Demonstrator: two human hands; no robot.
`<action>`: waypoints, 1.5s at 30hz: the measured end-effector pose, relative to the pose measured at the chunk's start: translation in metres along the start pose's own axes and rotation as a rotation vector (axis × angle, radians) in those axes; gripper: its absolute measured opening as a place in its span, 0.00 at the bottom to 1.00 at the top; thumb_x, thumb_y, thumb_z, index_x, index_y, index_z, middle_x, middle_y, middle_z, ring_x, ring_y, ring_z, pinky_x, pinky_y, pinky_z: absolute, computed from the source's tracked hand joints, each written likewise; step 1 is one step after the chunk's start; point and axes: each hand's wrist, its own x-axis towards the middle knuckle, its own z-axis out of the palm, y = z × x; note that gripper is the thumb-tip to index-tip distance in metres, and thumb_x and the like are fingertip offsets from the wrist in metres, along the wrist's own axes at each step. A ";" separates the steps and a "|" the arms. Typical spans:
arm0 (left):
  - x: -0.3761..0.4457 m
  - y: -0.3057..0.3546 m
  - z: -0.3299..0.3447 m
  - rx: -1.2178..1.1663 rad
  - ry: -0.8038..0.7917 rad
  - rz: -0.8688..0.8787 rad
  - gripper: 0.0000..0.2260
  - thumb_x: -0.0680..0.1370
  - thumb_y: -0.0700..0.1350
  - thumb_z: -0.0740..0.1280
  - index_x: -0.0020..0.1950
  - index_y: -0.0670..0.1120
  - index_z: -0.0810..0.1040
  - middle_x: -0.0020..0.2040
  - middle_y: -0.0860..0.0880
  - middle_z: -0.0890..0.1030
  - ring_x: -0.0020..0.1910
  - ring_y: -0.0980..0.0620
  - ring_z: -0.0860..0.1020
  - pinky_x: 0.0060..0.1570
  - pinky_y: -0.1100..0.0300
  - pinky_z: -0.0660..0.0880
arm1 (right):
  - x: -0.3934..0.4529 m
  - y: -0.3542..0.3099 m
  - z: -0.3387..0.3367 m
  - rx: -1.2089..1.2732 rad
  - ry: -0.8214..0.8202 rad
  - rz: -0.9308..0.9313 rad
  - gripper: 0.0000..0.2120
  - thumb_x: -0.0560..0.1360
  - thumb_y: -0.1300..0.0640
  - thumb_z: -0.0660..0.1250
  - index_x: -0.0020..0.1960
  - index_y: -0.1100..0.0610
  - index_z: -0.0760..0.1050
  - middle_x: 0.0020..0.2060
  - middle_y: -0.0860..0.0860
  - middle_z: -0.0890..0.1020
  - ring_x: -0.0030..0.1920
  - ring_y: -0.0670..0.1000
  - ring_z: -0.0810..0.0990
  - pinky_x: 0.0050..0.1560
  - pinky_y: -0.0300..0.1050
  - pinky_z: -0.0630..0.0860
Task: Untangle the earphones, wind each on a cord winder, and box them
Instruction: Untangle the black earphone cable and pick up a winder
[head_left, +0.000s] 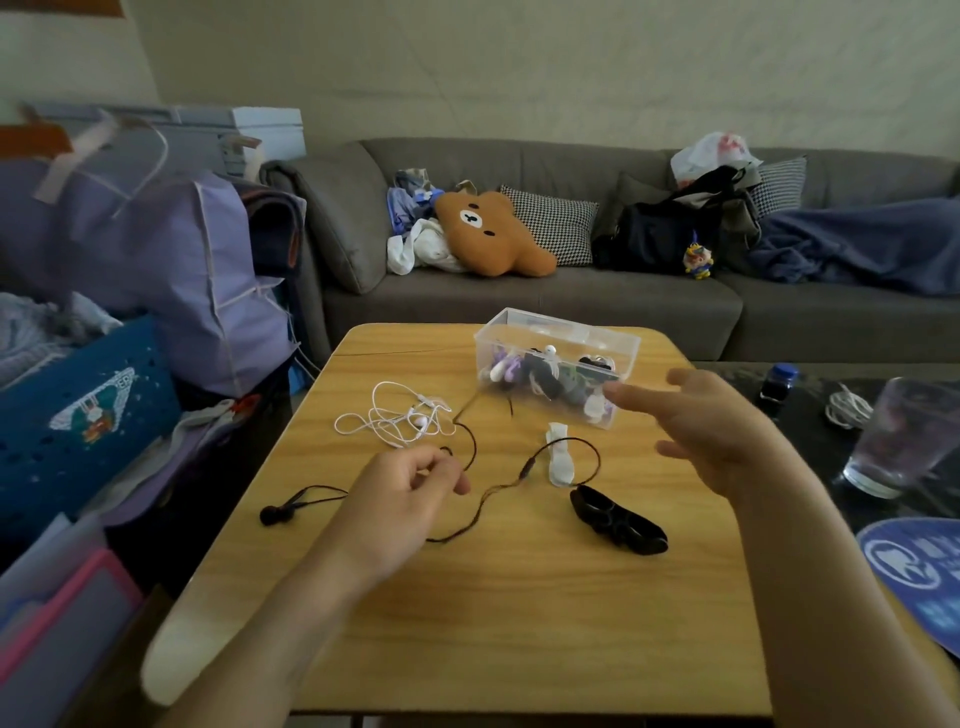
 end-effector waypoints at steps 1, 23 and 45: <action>0.000 0.000 -0.003 0.016 0.024 0.018 0.13 0.82 0.47 0.64 0.40 0.47 0.81 0.23 0.55 0.63 0.26 0.51 0.60 0.31 0.58 0.61 | 0.000 0.000 0.001 -0.020 0.077 -0.045 0.47 0.71 0.48 0.78 0.80 0.57 0.55 0.76 0.59 0.66 0.72 0.60 0.69 0.69 0.61 0.71; -0.002 0.015 -0.019 -0.781 -0.272 0.019 0.08 0.77 0.43 0.62 0.45 0.39 0.75 0.34 0.45 0.70 0.32 0.49 0.69 0.34 0.59 0.70 | -0.031 -0.003 0.071 -0.085 -0.189 -0.707 0.06 0.75 0.50 0.74 0.40 0.49 0.81 0.33 0.45 0.83 0.33 0.40 0.77 0.37 0.36 0.75; 0.002 -0.003 -0.015 -0.098 -0.163 0.205 0.09 0.82 0.33 0.60 0.51 0.36 0.80 0.36 0.50 0.82 0.36 0.52 0.79 0.40 0.65 0.73 | -0.056 -0.006 0.088 -0.557 -0.302 -0.848 0.09 0.73 0.49 0.73 0.36 0.52 0.84 0.24 0.43 0.75 0.29 0.45 0.72 0.29 0.36 0.65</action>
